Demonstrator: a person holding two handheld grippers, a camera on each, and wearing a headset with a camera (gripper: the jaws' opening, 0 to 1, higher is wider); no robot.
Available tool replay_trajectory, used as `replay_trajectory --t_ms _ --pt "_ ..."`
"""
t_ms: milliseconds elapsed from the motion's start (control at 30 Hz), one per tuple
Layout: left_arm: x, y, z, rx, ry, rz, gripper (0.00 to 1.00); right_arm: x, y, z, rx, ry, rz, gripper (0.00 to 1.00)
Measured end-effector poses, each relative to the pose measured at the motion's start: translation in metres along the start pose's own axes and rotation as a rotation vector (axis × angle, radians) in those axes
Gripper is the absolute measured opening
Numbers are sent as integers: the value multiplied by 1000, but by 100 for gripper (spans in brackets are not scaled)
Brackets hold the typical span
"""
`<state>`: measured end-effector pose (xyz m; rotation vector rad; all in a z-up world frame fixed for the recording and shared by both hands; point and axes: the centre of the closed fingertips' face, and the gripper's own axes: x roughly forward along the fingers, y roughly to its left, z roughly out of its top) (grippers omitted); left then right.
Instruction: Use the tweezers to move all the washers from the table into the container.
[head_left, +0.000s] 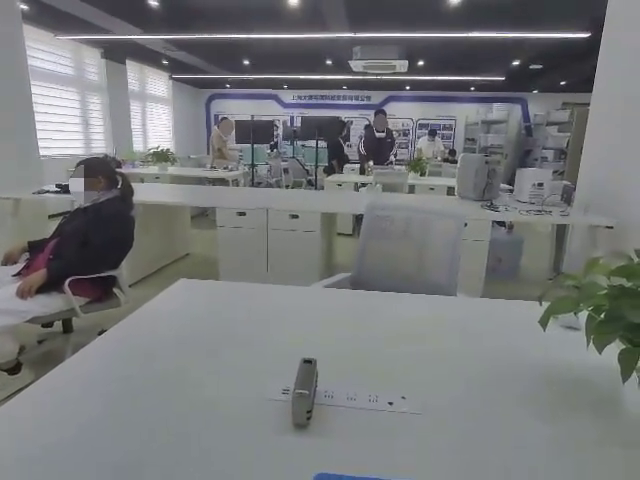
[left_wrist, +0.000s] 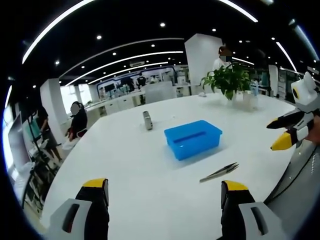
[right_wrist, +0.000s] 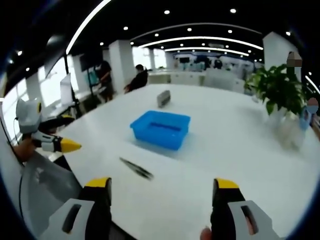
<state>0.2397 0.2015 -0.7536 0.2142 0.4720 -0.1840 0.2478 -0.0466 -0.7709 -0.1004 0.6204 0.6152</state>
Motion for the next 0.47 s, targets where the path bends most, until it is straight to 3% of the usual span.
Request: replay_trajectory --t_ms 267,467 --pt "0 8 -2 3 12 45 96 0 -1 -1 0 2 2 85" --pt "1 9 -4 7 21 52 96 1 -2 -2 0 3 2 85"
